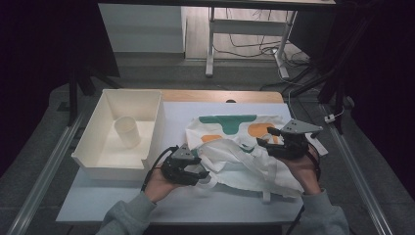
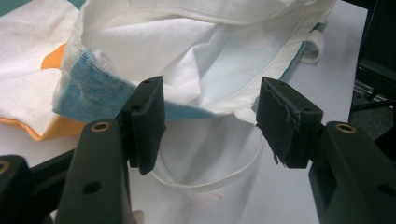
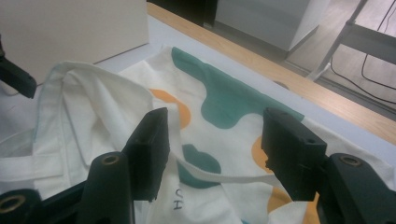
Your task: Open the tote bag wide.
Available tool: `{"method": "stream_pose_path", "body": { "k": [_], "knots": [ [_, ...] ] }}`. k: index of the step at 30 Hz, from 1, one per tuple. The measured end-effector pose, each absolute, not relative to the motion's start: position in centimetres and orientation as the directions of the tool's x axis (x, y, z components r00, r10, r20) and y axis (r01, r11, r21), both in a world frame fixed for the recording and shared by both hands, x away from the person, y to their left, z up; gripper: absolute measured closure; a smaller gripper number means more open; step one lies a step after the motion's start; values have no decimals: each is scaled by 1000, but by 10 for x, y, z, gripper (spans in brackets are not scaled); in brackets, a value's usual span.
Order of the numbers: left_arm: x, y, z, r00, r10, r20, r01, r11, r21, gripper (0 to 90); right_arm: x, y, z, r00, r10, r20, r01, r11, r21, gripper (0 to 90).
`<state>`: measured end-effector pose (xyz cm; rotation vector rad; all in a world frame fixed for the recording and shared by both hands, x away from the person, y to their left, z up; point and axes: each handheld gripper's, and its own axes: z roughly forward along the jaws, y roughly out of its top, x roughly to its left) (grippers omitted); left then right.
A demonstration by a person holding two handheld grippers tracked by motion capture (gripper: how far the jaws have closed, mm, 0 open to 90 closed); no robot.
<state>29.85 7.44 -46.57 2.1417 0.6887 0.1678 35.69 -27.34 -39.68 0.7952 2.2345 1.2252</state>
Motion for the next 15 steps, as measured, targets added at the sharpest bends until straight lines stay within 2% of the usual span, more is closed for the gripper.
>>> {"method": "stream_pose_path", "body": {
  "k": [5, 9, 15],
  "knots": [
    [298, 75, -465, 839, 531, -119, 414, -481, 773, 423, 347, -282, -388, -694, 705, -144, 256, 429, 866, 418],
    [299, 75, -465, 838, 532, -120, 415, -480, 773, 423, 345, -295, -385, -676, 729, -112, 282, 395, 874, 421],
    [299, 75, -466, 837, 534, -119, 416, -480, 773, 423, 339, -295, -389, -713, 695, -95, 303, 427, 852, 425]
  ]
}}
